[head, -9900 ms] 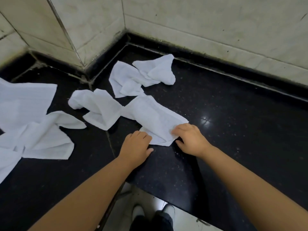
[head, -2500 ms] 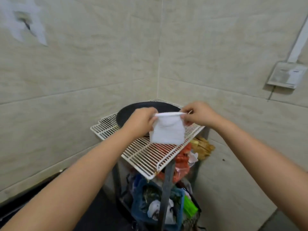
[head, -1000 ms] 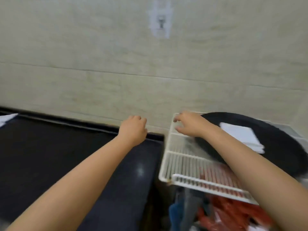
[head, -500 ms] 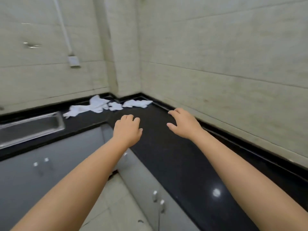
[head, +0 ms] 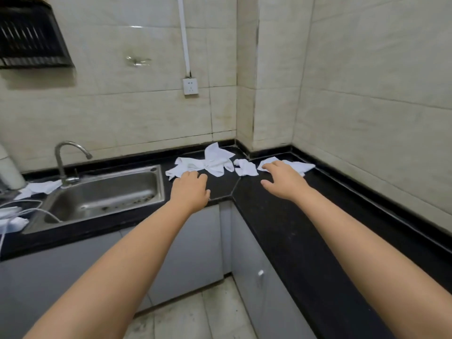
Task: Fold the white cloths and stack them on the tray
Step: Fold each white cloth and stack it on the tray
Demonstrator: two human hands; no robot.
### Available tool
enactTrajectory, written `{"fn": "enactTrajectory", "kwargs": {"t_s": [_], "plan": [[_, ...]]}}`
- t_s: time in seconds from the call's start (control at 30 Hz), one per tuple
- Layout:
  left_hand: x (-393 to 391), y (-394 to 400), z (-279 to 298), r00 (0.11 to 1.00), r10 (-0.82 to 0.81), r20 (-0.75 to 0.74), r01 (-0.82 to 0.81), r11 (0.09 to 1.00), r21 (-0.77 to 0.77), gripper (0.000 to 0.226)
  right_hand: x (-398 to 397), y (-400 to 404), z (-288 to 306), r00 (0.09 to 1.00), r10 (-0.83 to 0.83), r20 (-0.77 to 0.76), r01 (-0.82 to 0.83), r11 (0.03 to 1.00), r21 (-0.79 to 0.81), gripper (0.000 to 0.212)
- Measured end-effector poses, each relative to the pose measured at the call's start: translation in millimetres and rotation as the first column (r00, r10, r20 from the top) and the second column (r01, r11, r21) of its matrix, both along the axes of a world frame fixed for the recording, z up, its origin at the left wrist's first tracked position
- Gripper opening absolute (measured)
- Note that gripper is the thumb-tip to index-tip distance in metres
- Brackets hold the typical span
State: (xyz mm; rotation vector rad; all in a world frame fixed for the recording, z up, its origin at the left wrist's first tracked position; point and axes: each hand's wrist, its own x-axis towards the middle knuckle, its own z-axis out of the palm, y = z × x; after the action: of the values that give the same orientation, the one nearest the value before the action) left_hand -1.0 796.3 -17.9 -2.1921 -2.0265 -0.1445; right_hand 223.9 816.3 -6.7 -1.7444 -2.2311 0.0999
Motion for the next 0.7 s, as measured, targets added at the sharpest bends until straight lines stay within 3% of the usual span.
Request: {"fn": "enactTrajectory", "kwargs": {"t_s": [0.33,0.5,0.7], "plan": [[-47.5,200.3,-39.1,0.996,-0.086,0.002,0.086,0.996,-0.028,0.037,-24.5,198.1,-47.7,0.992,-0.124,0.02,0.126,0.986,-0.108,0.044],[-59.0,322.6,-72.2,0.976,-0.219,-0.002,0.218,0.974,-0.056,0.039,-35.3,289.3,-84.2,0.976,-0.216,-0.005,0.215,0.972,-0.095,0.035],[-45.1,439.6,-118.5,0.917,-0.393,0.058,0.398,0.906,-0.147,0.04,-39.3,377.5,-134.8,0.938,-0.345,0.016,0.34,0.913,-0.226,0.032]]}}
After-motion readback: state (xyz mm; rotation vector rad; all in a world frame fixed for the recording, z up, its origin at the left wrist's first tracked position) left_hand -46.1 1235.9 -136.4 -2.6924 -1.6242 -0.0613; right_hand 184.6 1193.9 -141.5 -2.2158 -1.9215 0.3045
